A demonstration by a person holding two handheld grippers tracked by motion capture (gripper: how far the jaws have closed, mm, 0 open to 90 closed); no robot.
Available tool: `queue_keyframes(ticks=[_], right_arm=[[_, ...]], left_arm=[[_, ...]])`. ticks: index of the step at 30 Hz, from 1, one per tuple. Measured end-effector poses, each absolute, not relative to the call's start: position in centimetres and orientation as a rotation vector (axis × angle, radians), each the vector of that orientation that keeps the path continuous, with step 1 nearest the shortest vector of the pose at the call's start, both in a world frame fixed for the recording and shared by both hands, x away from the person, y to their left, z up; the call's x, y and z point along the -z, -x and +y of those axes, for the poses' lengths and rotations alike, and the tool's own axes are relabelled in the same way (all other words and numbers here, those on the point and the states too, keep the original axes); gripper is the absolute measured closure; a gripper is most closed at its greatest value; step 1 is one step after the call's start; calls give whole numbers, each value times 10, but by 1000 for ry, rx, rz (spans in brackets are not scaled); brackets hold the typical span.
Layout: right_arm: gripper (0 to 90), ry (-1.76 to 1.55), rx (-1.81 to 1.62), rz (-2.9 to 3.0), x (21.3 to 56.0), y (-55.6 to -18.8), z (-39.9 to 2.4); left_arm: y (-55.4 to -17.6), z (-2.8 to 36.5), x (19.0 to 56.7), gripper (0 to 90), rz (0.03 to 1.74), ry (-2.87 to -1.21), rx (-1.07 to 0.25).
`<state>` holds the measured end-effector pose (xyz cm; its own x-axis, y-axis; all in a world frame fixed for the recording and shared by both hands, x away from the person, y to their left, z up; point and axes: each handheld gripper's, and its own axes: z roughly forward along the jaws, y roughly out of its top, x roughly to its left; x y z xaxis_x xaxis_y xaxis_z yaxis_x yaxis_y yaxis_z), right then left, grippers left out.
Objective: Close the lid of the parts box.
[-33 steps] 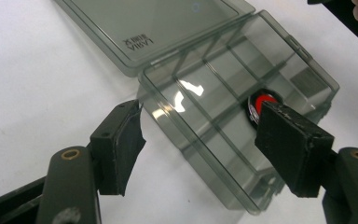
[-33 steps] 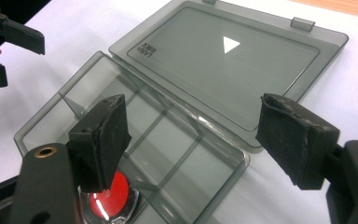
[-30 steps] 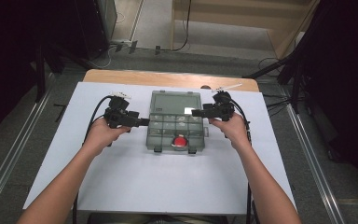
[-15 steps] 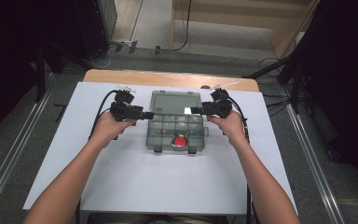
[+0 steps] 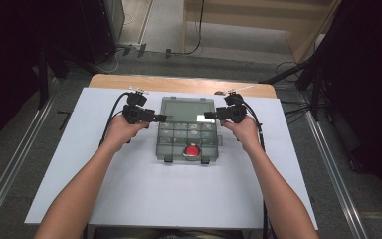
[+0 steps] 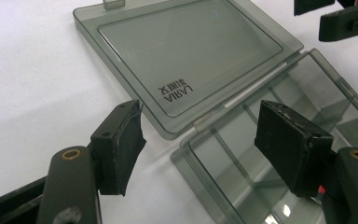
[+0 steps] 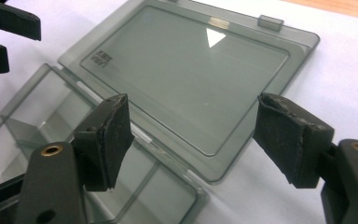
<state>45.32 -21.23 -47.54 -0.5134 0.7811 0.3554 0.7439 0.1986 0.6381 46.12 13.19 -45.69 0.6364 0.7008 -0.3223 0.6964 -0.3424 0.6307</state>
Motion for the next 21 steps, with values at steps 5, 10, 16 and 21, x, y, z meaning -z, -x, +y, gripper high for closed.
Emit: queue_keyframes(ticks=[5, 10, 16, 21], right_arm=[[289, -1556, -1221, 2366, 480, -456, -216], [299, -1571, -1222, 2337, 482, -458, -216], [300, -1591, -1192, 2330, 490, -463, -213], [307, -1623, -1202, 2324, 494, -464, -215]], left_arm=[[-469, 127, 462, 315, 1107, -2092, -31], [-476, 124, 470, 316, 1125, -2098, -48], [-481, 117, 476, 317, 1152, -2087, -29], [-484, 112, 482, 317, 1178, -2076, -25]])
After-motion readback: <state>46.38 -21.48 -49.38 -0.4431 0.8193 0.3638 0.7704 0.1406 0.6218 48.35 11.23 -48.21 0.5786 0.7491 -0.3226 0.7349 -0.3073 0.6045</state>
